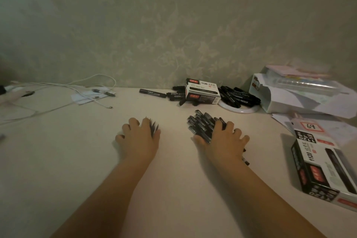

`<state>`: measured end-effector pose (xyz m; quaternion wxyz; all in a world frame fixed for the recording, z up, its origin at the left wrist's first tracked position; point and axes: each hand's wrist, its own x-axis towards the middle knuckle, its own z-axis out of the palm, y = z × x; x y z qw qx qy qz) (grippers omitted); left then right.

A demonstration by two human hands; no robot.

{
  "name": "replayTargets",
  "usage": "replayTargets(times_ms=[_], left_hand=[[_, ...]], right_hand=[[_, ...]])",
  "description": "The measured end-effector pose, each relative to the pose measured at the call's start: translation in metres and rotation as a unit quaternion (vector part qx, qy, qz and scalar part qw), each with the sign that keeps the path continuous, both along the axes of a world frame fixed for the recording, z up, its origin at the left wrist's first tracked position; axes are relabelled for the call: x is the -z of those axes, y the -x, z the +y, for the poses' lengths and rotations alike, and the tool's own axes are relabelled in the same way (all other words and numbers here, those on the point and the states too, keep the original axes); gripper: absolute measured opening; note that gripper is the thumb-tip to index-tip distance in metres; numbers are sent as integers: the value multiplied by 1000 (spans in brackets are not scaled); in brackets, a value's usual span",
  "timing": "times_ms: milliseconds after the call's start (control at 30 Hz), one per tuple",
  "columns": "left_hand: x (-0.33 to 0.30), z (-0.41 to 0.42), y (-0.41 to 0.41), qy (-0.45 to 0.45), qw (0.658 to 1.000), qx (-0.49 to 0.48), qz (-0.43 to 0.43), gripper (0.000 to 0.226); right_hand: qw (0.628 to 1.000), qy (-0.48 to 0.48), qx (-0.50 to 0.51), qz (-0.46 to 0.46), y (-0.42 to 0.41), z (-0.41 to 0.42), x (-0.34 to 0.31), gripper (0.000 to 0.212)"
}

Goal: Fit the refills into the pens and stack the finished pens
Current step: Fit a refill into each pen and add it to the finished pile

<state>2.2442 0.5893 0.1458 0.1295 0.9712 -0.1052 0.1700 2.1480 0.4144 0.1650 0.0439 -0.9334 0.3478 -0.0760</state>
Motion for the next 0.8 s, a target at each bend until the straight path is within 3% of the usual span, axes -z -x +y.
replayTargets(times_ms=[100, 267, 500, 667, 800], left_hand=[[-3, -7, -3, 18, 999, 22, -18, 40], [-6, -23, -7, 90, 990, 104, -43, 31], [-6, -36, 0, 112, 971, 203, -57, 25], [-3, -37, 0, 169, 952, 253, -20, 19], [-4, -40, 3, 240, 937, 255, 15, 27]], right_hand=[[995, 25, -62, -70, -5, 1, -5, 76], [971, 57, -187, -138, -15, 7, -2, 31], [974, 77, -183, -111, -25, 5, 11, 23], [970, 76, -212, -88, -31, 10, 11, 25], [953, -20, -218, -207, -30, 7, -4, 14]])
